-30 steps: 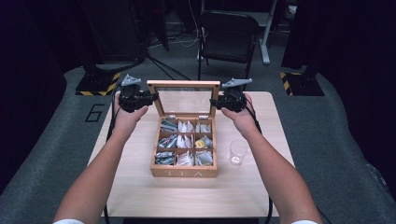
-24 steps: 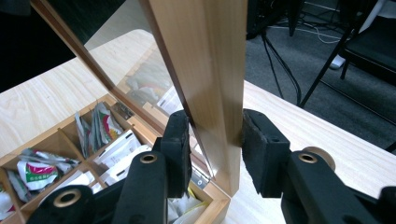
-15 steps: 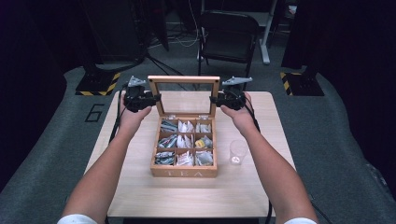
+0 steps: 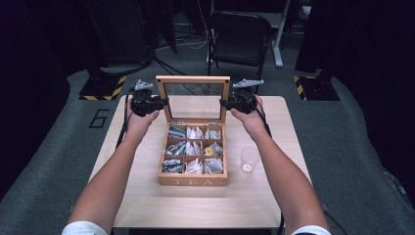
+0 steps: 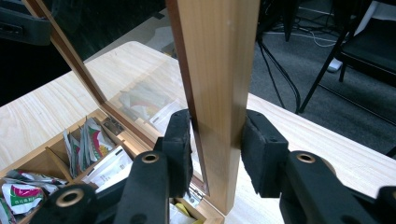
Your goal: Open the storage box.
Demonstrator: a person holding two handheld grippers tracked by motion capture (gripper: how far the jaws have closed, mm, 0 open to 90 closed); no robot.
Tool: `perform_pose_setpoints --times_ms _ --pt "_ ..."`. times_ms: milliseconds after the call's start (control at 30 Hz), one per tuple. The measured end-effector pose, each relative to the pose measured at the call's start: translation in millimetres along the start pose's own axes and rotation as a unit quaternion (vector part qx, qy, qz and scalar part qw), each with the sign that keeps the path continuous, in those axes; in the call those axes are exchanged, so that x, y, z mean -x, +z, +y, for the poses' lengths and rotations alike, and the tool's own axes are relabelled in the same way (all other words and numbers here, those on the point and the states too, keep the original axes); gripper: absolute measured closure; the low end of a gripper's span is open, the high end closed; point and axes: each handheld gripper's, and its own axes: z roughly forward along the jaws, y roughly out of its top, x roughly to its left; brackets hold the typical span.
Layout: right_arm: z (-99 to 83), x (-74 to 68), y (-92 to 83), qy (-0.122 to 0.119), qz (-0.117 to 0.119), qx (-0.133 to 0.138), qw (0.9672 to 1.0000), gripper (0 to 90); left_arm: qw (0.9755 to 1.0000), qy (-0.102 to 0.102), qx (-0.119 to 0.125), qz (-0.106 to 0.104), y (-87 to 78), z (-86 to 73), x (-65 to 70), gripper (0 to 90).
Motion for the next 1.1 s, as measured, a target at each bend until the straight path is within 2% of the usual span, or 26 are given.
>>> perform_pose_setpoints --times_ms 333,433,733,900,1100 --pt "-6.1 4.0 7.1 0.002 0.003 -0.011 0.9999 61.6 1.0 -0.001 0.004 0.004 2.5 0.1 -0.5 64.4" --pt "-11.6 5.1 12.6 0.013 0.003 -0.014 0.9998 61.8 0.9999 -0.004 0.007 0.006 4.0 0.1 -0.7 64.4" --pt "-11.2 8.6 15.0 0.017 0.005 -0.014 0.9998 64.6 0.9998 -0.012 0.012 0.009 7.0 -0.3 -1.8 64.0" --pt "-10.8 10.2 16.3 0.012 0.005 -0.013 0.9998 65.1 0.9999 -0.011 0.0 0.01 8.9 -2.1 -1.6 62.5" --pt "-9.9 11.4 17.7 0.027 0.006 -0.016 0.9995 65.1 0.9999 -0.015 -0.006 0.007 9.0 -7.4 -1.0 58.9"
